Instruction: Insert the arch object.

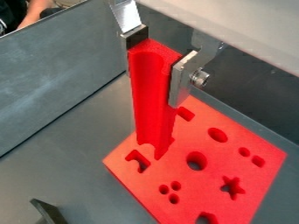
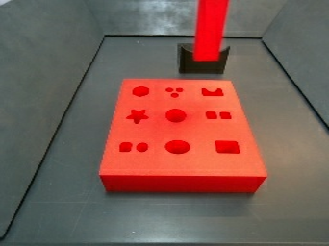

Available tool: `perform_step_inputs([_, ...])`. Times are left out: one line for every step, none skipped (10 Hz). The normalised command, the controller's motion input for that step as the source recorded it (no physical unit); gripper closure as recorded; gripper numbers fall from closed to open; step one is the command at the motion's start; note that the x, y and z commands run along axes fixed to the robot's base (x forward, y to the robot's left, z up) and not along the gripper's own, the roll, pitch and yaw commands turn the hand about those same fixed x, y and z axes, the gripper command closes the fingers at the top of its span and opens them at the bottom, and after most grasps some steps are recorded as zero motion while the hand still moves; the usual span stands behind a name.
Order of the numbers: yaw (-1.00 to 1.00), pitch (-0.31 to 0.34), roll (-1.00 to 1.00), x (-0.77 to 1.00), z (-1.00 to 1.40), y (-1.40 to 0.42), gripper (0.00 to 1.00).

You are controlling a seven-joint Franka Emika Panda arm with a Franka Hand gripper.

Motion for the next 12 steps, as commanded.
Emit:
perform_step_inputs([0.00,-0.089,0.00,1.00,-0.39,0.04,1.00])
perform_step_inputs([0.00,-0.073,0.00,1.00,-0.51,0.03,1.00])
perform_step_inputs([0.00,-0.074,0.01,0.99,-0.54,0.03,1.00])
perform_step_inputs([0.00,-0.067,0.03,0.95,-0.54,0.04,1.00])
perform_step_inputs([0.00,0.000,0.07,0.74,-0.38,0.06,1.00])
perform_step_inputs([0.00,0.066,0.09,0.10,-0.03,0.00,1.00])
perform_step_inputs([0.00,0.000,0.00,-0.02,-0.02,0.01,1.00])
perform_step_inputs([-0.01,0.000,0.00,-0.05,-0.07,0.05,1.00])
perform_step_inputs([-0.04,0.000,0.01,-0.14,-0.12,0.08,1.00])
perform_step_inputs([-0.03,0.000,0.00,-0.11,-0.11,0.01,1.00])
perform_step_inputs([-0.02,0.000,0.00,-0.13,-0.13,0.02,1.00])
perform_step_inputs([-0.03,0.000,0.00,-0.14,-0.13,0.01,1.00])
